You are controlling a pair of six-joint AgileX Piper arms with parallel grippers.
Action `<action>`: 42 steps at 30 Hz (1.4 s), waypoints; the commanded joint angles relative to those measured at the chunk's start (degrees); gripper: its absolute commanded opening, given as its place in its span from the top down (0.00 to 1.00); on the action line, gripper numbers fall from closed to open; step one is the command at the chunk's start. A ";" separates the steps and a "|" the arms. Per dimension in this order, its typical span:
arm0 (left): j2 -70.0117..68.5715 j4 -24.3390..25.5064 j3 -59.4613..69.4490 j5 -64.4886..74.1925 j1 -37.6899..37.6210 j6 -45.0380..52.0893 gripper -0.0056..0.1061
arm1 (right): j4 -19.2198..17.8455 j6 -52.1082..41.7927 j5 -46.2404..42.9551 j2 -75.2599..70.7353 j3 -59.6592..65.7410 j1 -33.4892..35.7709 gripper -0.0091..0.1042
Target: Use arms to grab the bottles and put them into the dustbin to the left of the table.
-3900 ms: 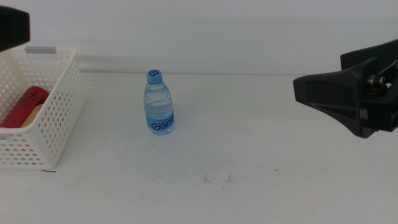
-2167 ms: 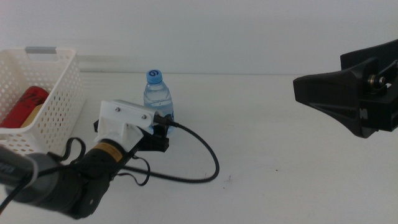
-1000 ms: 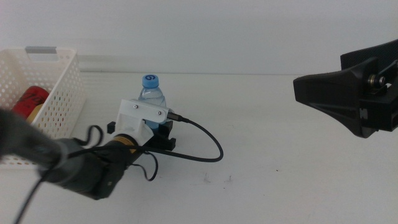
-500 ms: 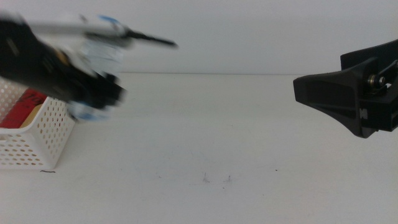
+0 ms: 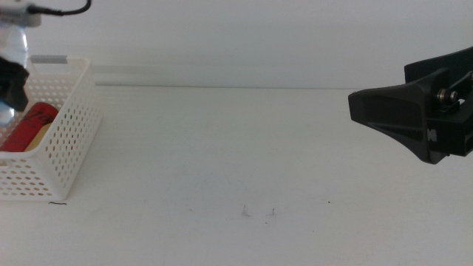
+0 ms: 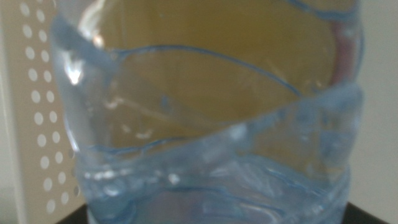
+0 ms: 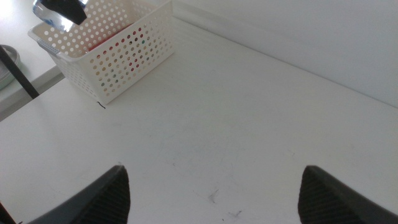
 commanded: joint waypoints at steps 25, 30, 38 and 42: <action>10.05 -2.57 -0.79 -11.53 1.92 0.88 0.11 | -0.41 -0.18 -0.36 -0.16 0.01 -0.01 0.13; 4.24 0.64 -0.08 -10.41 -1.17 -4.80 0.11 | -0.41 -0.18 -0.36 -0.16 0.01 -0.01 0.13; -14.38 2.54 9.71 -19.32 -9.82 -9.64 0.11 | -0.41 -0.18 -0.36 -0.16 0.01 -0.01 0.13; -21.52 2.77 12.31 -20.52 -15.38 -9.64 0.11 | -0.41 -0.18 -0.36 -0.16 0.01 -0.01 0.13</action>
